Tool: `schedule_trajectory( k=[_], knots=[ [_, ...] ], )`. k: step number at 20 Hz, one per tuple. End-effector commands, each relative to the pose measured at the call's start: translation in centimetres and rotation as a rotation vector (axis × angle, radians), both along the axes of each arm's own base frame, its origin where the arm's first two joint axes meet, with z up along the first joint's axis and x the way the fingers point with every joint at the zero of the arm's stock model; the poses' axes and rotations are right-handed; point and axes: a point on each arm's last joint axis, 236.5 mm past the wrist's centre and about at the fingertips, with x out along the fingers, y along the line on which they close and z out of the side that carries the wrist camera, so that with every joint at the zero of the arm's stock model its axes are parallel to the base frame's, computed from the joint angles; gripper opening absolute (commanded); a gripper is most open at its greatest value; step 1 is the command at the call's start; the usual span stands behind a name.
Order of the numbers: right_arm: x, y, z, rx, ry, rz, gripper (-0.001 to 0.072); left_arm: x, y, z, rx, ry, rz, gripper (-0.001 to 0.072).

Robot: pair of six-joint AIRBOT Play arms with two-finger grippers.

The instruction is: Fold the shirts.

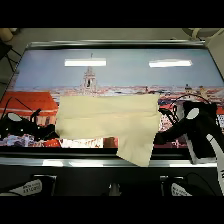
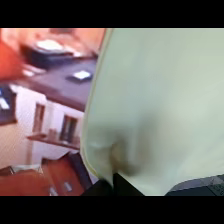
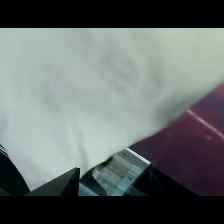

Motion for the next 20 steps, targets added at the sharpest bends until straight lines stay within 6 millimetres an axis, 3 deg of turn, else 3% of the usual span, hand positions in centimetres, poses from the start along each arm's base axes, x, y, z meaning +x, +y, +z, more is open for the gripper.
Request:
schedule_trajectory(
  k=[1, 7, 9, 10, 11, 12, 15, 20],
  knots=[
    [-1.7, 1.7, -1.8, 0.047, 0.002, -0.079, 0.0464, 0.1, 0.0, -0.1, 0.001, -0.017, -0.02, 0.0022],
    [-1.5, 2.5, -3.2, 0.062, -0.004, -0.186, 0.0433, -0.2, -0.1, 0.0, -0.007, -0.021, -0.05, 0.0022],
    [-1.6, 2.5, -3.5, 0.059, 0.005, -0.218, 0.0288, -0.1, -0.1, -0.1, -0.003, -0.026, -0.048, 0.0022],
    [-1.6, 2.4, -3.5, 0.053, 0.002, -0.214, 0.0107, 0.0, -0.1, -0.1, -0.003, -0.026, -0.048, 0.0022],
    [-1.3, 2.2, -3.5, 0.046, -0.011, -0.206, 0.0022, 0.0, 0.0, 0.0, -0.002, -0.029, -0.049, 0.0022],
    [-0.6, 1.9, -3.2, 0.041, -0.045, -0.172, 0.0021, 0.3, 0.0, 0.2, 0.0, -0.046, -0.063, 0.0021],
    [2.4, 1.6, -0.4, 0.058, -0.137, -0.097, 0.0021, 2.1, 0.6, 2.5, 0.033, -0.172, -0.126, 0.0021],
    [10.3, 0.5, 6.6, 0.036, -0.37, -0.098, 0.0017, 6.5, 1.6, 8.2, 0.082, -0.351, -0.125, 0.0019]
  ],
)
